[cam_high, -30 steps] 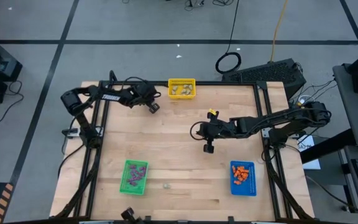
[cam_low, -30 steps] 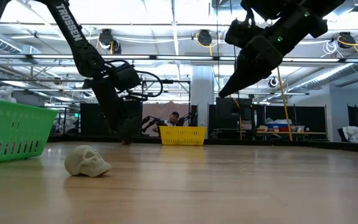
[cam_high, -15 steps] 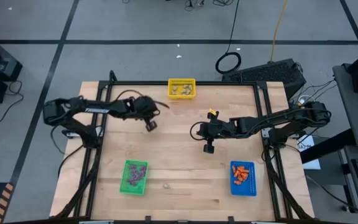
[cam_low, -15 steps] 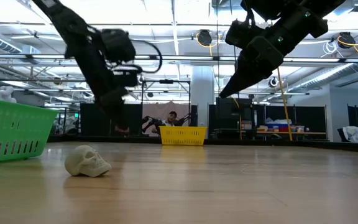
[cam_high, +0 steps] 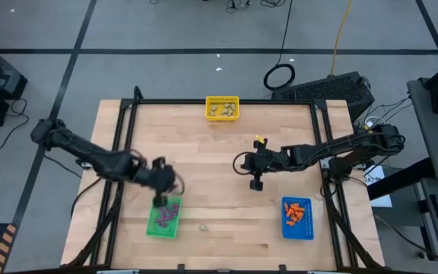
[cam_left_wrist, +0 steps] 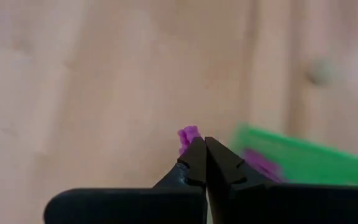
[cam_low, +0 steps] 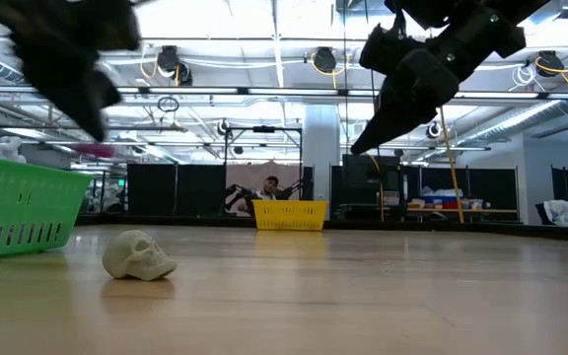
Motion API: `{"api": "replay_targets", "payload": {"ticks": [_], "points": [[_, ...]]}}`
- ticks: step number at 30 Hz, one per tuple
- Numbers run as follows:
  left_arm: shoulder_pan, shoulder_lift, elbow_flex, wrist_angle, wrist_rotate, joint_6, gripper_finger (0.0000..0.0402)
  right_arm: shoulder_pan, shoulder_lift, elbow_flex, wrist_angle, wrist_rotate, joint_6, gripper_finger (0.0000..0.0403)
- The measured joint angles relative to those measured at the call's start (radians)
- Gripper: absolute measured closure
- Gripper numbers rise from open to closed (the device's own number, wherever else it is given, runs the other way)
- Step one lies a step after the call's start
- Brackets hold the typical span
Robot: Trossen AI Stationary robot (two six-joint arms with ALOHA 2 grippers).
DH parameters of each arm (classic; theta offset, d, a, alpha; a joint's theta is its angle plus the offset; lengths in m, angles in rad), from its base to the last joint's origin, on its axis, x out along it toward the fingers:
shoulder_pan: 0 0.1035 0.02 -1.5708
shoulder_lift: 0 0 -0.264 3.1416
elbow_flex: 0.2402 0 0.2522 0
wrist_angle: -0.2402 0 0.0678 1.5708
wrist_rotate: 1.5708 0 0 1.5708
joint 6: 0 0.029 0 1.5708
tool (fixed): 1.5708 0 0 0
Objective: Sort Halloween decoration
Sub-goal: Put the purple skeleton toy into the green bin, then put the gray skull toy into the yellow bin
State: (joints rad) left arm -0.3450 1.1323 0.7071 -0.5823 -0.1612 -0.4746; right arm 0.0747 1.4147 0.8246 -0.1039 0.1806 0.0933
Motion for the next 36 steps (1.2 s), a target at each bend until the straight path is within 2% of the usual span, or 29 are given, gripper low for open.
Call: {"api": "replay_targets", "payload": {"ticks": [6,11,18,26,30,36], "points": [[-0.262,0.006,0.0,-0.031,0.003,-0.224,0.04,0.019,0.0,0.0,-0.005,0.0,0.0,0.0403],[-0.37,0.053,0.0,-0.029,0.008,-0.336,0.0401,0.019,0.0,0.0,-0.005,0.0,0.008,0.0403],[-0.382,0.19,0.0,-0.019,-0.05,-0.35,0.0401,0.019,0.0,0.0,-0.005,0.0,0.011,0.0403],[-0.375,0.22,0.017,0.04,0.017,-0.328,0.0398,0.019,0.0,0.0,-0.006,0.0,0.011,0.0403],[-0.375,0.217,0.056,0.045,0.038,-0.319,0.0361,0.019,0.0,0.0,-0.005,0.0,0.011,0.0403],[-0.346,0.217,0.112,0.045,0.042,-0.25,0.0269,0.019,0.0,0.0,-0.009,0.001,0.002,0.0403]]}}
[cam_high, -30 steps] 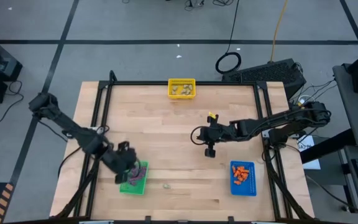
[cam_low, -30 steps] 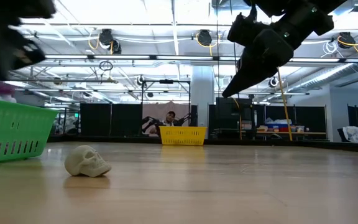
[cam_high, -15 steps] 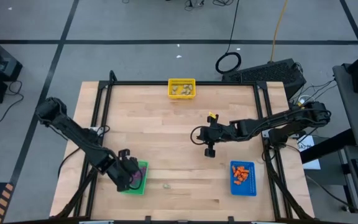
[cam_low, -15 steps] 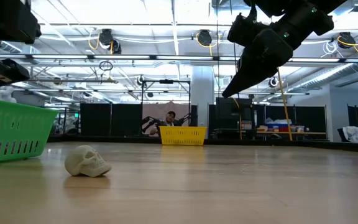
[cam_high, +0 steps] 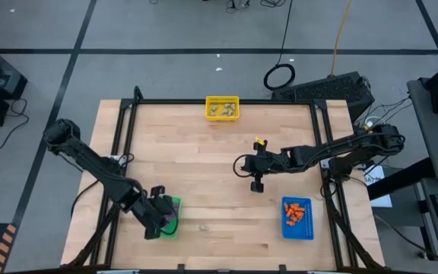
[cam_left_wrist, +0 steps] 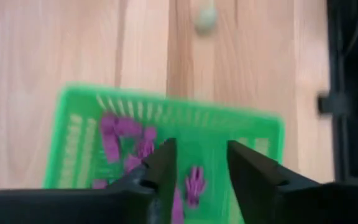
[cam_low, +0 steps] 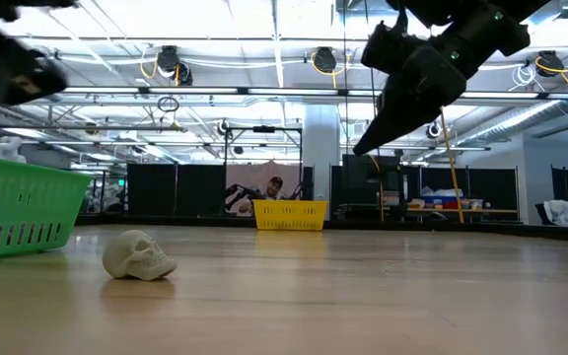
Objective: Sort Halloween decoration
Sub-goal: Put the gray skull toy into the yellow bin
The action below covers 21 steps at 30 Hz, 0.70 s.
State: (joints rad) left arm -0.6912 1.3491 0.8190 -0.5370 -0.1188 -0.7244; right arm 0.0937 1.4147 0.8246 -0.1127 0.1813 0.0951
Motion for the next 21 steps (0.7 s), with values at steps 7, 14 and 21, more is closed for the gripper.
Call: {"api": "replay_targets", "payload": {"ticks": [7,14,21], "points": [[0.087,0.002,0.065,0.119,0.014,0.164,0.0238,0.0,0.0,0.0,-0.014,0.0,-0.002,0.0403],[0.142,0.113,0.131,0.163,0.013,0.303,0.0238,0.0,0.0,0.0,-0.022,-0.001,-0.002,0.0403],[0.132,0.276,0.233,0.165,0.013,0.441,0.0223,0.0,0.0,0.0,-0.046,-0.002,0.019,0.0403]]}}
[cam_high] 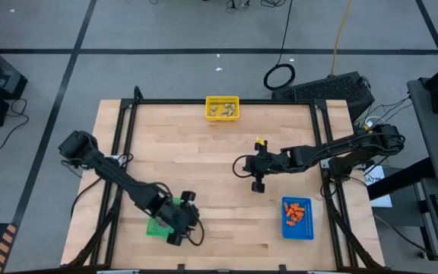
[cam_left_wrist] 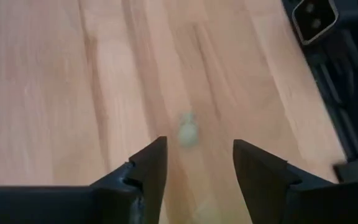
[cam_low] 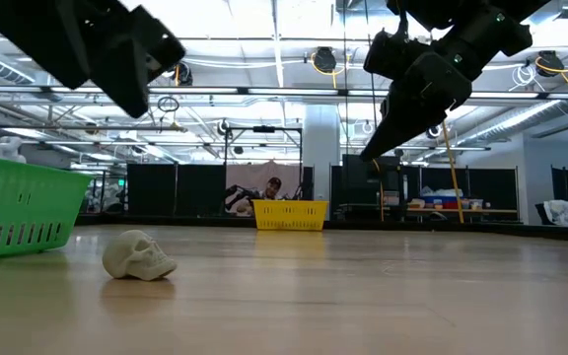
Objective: Sort Halloween decoration
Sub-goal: Put the gray skull toy into the yellow bin
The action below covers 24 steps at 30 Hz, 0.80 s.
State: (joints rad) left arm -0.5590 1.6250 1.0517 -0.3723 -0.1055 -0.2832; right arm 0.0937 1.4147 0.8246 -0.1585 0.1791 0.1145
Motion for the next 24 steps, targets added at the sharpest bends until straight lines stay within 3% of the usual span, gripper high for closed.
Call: {"api": "replay_targets", "payload": {"ticks": [9,16,24], "points": [[0.003,0.099,0.016,0.106,0.001,-0.017,0.0164,0.008,0.0,0.0,-0.012,0.0,0.03,0.0403],[0.012,0.177,0.016,0.143,0.002,0.003,0.0179,0.02,0.0,0.0,-0.011,0.001,0.029,0.0403],[0.064,0.227,0.014,0.176,0.106,0.025,0.0203,0.019,0.0,0.0,-0.011,0.002,0.012,0.0403]]}}
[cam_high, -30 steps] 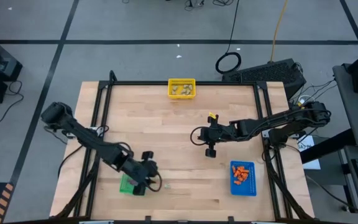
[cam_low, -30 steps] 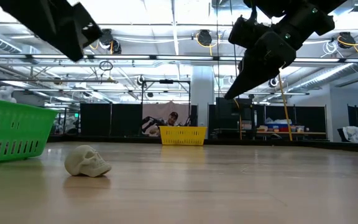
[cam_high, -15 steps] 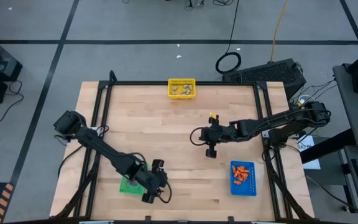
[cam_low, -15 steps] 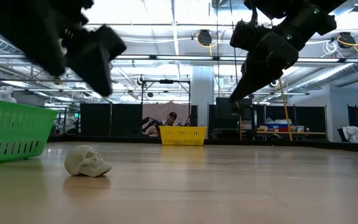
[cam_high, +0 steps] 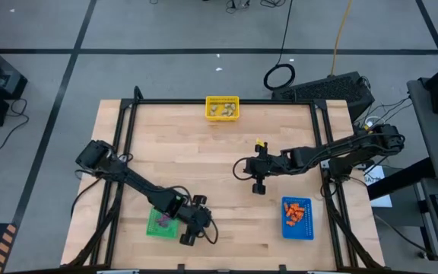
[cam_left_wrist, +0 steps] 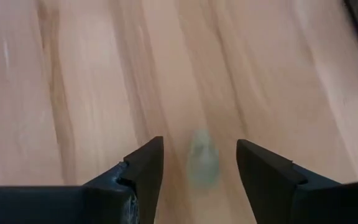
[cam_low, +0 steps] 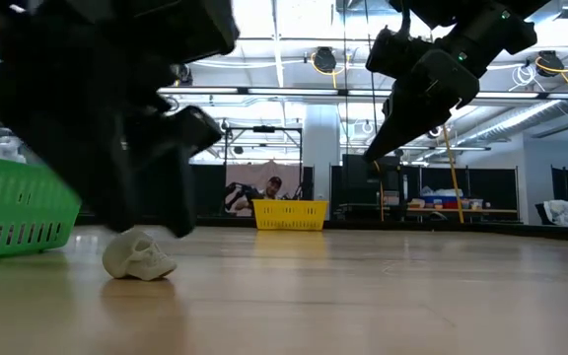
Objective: Sort Halloween decoration
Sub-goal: Put the gray skull toy into the yellow bin
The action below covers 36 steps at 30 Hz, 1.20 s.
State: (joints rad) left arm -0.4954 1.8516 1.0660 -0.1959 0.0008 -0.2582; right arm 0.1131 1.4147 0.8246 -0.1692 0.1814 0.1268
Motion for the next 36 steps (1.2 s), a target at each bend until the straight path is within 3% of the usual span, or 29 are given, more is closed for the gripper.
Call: {"api": "replay_targets", "payload": {"ticks": [10,17,30,36], "points": [[0.047,0.063,0.001,0.057,0.144,0.004,0.0204,0.0,0.0,0.0,0.005,0.0,-0.009,0.0403],[0.069,0.061,0.003,-0.025,0.134,0.046,0.0219,0.0,0.0,0.0,0.014,0.0,-0.018,0.0403],[0.105,0.057,-0.02,-0.02,0.113,0.195,0.0344,0.0,0.0,0.0,0.031,0.001,-0.042,0.0403],[0.151,-0.016,-0.025,-0.113,0.012,0.245,0.0346,0.0,0.0,0.0,0.031,0.001,-0.042,0.0403]]}}
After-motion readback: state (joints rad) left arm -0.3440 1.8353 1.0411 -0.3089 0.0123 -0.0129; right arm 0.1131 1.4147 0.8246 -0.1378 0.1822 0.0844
